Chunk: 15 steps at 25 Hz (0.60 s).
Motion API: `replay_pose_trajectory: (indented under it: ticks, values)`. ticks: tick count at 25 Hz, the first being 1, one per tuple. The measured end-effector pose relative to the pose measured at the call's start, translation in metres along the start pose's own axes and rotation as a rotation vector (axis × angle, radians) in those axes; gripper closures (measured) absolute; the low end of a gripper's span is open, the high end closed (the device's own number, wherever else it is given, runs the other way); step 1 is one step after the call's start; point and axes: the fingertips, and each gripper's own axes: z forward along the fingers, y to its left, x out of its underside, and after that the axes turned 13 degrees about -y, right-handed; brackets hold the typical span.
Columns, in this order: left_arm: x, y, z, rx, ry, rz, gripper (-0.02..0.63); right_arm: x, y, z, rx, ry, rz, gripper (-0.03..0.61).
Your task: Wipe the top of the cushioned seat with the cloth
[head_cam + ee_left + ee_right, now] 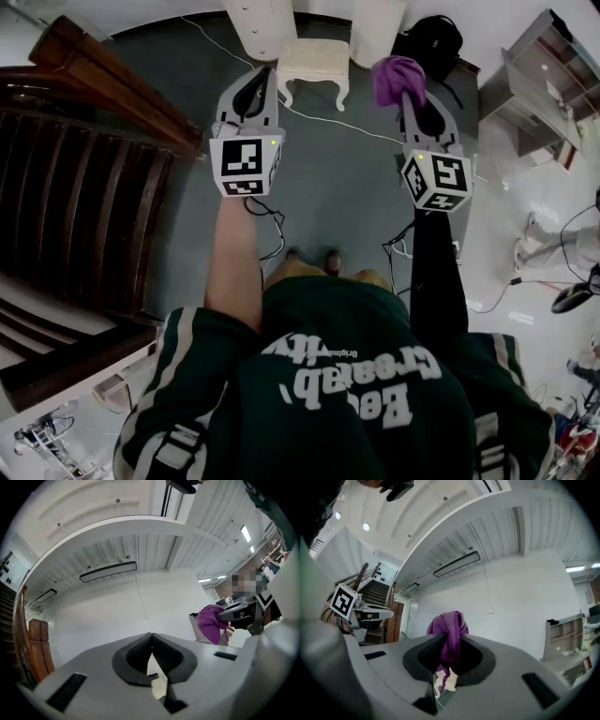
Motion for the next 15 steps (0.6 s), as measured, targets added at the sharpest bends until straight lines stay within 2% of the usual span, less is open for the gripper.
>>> replay_pose_trajectory:
  ticks: [15]
  values:
    - [0.004,-0.002,0.005,-0.009,0.012,0.006,0.598,0.004,-0.011,0.001,0.014,-0.007,0.025,0.515]
